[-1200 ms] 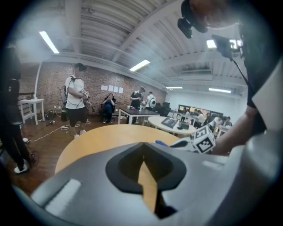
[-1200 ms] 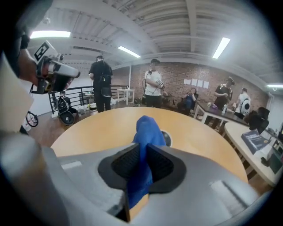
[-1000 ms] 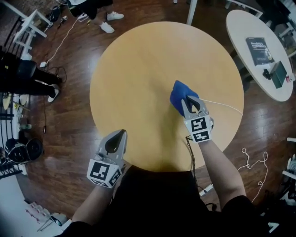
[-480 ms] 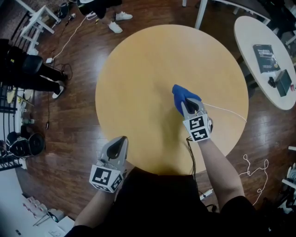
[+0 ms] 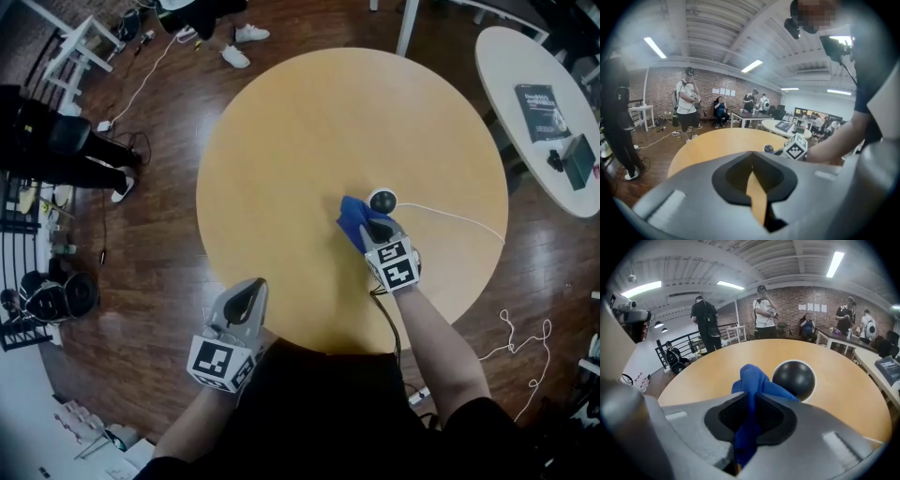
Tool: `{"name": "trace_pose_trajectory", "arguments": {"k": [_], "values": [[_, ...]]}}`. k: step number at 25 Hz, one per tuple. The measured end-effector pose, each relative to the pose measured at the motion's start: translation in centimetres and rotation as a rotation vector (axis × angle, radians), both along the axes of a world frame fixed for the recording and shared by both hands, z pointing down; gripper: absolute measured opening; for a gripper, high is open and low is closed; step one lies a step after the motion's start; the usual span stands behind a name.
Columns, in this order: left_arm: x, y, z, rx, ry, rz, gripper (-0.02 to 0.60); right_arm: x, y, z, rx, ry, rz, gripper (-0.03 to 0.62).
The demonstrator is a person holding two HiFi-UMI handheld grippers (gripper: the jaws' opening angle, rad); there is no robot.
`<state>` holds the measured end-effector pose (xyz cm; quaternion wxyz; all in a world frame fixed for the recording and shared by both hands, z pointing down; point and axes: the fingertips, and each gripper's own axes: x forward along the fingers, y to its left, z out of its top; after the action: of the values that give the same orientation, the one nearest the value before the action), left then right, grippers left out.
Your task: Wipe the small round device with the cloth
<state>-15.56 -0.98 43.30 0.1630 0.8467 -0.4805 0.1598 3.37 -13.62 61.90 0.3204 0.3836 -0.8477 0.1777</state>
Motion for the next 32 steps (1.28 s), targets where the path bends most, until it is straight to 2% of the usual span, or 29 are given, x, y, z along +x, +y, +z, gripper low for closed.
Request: {"name": "trace_pose_trajectory", "arguments": {"k": [2,5,7,8,13,19,23,32], "values": [[-0.1,0.1,0.1,-0.005,-0.004,0.002,0.005,-0.3,0.4,-1.1,0.044,-0.021,-0.026,0.048],[0.1,0.0,0.0,0.001,-0.005,0.007,0.005,-0.5,-0.2,-6.2,0.233,-0.056,-0.068,0.048],[0.2,0.0,-0.1,0.006,-0.005,0.015,0.005,0.8,-1.9,-8.9,0.323,-0.051,-0.021,0.048],[0.2,-0.1,-0.1,0.006,-0.005,0.018,0.005,1.7,-2.9,-9.5,0.337,-0.041,0.018,0.048],[0.5,0.0,-0.2,0.003,-0.015,0.035,0.005,4.9,-5.4,-7.6,0.271,0.016,0.131,0.048],[0.4,0.3,0.0,-0.011,-0.026,0.043,0.005,6.7,-5.0,-6.3,0.251,-0.007,0.193,0.046],[0.8,0.2,0.1,-0.009,-0.031,0.050,0.005,8.6,-4.1,-4.2,0.181,0.012,0.246,0.044],[1.0,0.2,0.2,-0.019,-0.039,0.074,0.005,7.6,-0.7,2.3,-0.063,0.021,0.191,0.044]]}}
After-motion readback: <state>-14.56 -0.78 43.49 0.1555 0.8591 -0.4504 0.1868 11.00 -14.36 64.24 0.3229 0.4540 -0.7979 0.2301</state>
